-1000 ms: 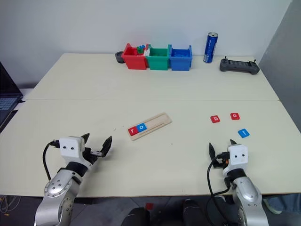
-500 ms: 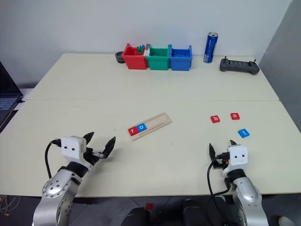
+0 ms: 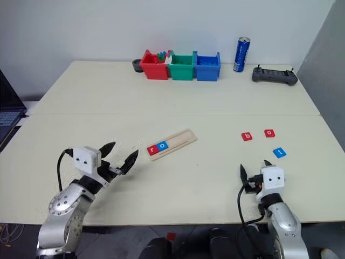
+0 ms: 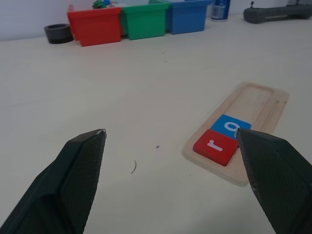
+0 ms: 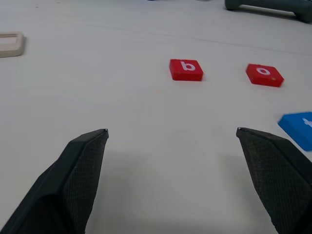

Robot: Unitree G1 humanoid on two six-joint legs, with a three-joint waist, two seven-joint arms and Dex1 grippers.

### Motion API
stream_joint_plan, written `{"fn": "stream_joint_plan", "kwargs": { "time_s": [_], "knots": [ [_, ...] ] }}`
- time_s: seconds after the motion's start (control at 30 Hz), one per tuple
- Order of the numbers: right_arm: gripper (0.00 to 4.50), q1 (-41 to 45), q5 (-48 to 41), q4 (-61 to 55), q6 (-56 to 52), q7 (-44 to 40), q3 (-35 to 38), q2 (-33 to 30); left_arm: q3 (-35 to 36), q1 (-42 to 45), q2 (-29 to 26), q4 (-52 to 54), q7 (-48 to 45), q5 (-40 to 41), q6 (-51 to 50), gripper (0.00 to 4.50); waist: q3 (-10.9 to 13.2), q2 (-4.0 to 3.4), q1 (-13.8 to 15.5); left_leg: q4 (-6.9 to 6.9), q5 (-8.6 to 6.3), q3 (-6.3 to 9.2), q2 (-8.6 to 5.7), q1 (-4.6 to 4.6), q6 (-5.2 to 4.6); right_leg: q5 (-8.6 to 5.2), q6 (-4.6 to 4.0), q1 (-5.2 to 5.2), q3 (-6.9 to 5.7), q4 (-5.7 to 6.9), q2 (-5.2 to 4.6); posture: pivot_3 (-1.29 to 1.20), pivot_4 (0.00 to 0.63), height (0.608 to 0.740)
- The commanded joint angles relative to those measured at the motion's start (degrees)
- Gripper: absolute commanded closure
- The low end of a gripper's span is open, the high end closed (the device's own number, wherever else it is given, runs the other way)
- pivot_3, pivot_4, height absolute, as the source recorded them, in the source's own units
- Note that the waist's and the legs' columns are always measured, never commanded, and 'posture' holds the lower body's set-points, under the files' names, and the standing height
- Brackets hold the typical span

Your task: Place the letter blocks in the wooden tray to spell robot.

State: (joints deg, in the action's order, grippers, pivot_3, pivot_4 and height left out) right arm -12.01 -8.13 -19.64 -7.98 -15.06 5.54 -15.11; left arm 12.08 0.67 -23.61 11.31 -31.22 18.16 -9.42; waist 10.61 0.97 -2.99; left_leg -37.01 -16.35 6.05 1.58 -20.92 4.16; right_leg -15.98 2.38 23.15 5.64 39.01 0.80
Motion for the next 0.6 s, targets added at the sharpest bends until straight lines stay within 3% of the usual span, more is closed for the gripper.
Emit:
{"fn": "stream_joint_plan", "kwargs": {
  "time_s": [0.03, 0.27, 0.6],
  "knots": [
    [0.03, 2.07, -5.94, -8.29, -6.76, -9.81, -3.95, -5.74, -1.83, 4.62, -2.85, -2.98, -5.76, 1.85, -1.02, 0.00, 0.00, 0.00, -0.05, 0.01, 0.00, 0.00, 0.00, 0.00, 0.00, 0.01, -0.01, 0.00, 0.00, 0.00, 0.00, 0.00, 0.150, 0.740],
    [0.03, 8.33, -13.73, -15.87, -19.50, -19.94, -6.90, -16.99, -6.89, 15.16, -8.51, -12.64, -14.65, 0.91, -5.34, 0.00, 0.01, 0.01, -0.20, 0.00, 0.00, 0.07, 0.02, -0.03, -0.02, 0.07, -0.11, -0.02, -0.06, -0.03, 0.05, 0.00, 0.150, 0.740],
    [0.03, 12.83, -20.69, -25.94, -29.55, -24.02, -9.73, -23.29, -13.38, 24.15, -11.95, -22.84, -24.29, -2.78, -5.90, 0.00, 0.03, 0.04, -0.18, 0.01, -0.01, 0.11, 0.01, -0.07, -0.02, 0.07, -0.12, 0.00, -0.11, -0.03, 0.04, 0.00, 0.150, 0.740]
  ]
}}
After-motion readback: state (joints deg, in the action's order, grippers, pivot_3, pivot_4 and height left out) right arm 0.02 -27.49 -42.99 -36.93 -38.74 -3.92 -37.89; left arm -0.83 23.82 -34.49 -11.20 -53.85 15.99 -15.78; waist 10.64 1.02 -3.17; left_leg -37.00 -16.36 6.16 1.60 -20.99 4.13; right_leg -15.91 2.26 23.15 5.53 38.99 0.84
